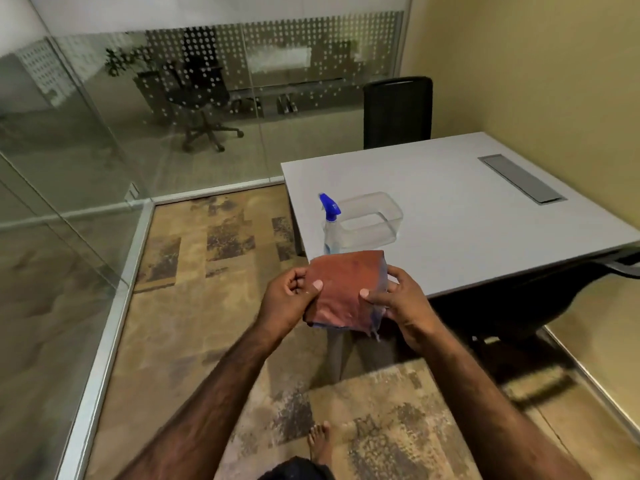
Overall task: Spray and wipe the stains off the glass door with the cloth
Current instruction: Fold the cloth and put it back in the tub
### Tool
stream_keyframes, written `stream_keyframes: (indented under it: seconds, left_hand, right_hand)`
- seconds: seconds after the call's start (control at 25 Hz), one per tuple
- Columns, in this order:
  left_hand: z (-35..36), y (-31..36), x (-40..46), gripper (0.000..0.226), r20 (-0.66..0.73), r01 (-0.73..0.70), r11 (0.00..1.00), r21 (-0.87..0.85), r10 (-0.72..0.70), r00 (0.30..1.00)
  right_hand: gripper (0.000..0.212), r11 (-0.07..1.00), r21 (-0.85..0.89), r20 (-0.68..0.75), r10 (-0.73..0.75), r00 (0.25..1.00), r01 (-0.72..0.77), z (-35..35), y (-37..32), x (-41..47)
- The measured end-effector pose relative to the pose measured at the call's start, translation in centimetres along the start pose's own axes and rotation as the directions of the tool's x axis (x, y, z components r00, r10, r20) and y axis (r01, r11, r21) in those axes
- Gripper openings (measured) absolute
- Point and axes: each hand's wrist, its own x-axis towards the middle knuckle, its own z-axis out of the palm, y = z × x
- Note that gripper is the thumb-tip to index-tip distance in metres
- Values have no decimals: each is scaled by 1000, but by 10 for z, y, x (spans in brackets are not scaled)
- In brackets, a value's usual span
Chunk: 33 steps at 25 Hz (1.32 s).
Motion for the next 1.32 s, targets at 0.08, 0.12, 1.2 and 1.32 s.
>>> stream_keyframes:
  seconds: [0.08, 0.12, 1.2, 1.32]
  left_hand:
    - [15, 7, 17, 28, 30, -43, 999, -20, 44, 999]
    - [23, 10, 26, 30, 23, -65, 997, -43, 66, 998]
    - [153, 15, 225, 20, 188, -143, 979, 143, 115, 975]
    - [172, 6, 255, 20, 108, 24, 997, 70, -32, 994]
  right_hand:
    - [89, 999, -12, -15, -52, 999, 52, -16, -7, 7]
    - [93, 997, -21, -20, -75, 997, 75, -24, -10, 12]
    - [27, 1000, -9, -211, -18, 977, 16, -132, -55, 198]
    - [27, 995, 73, -201, 85, 976, -72, -139, -65, 242]
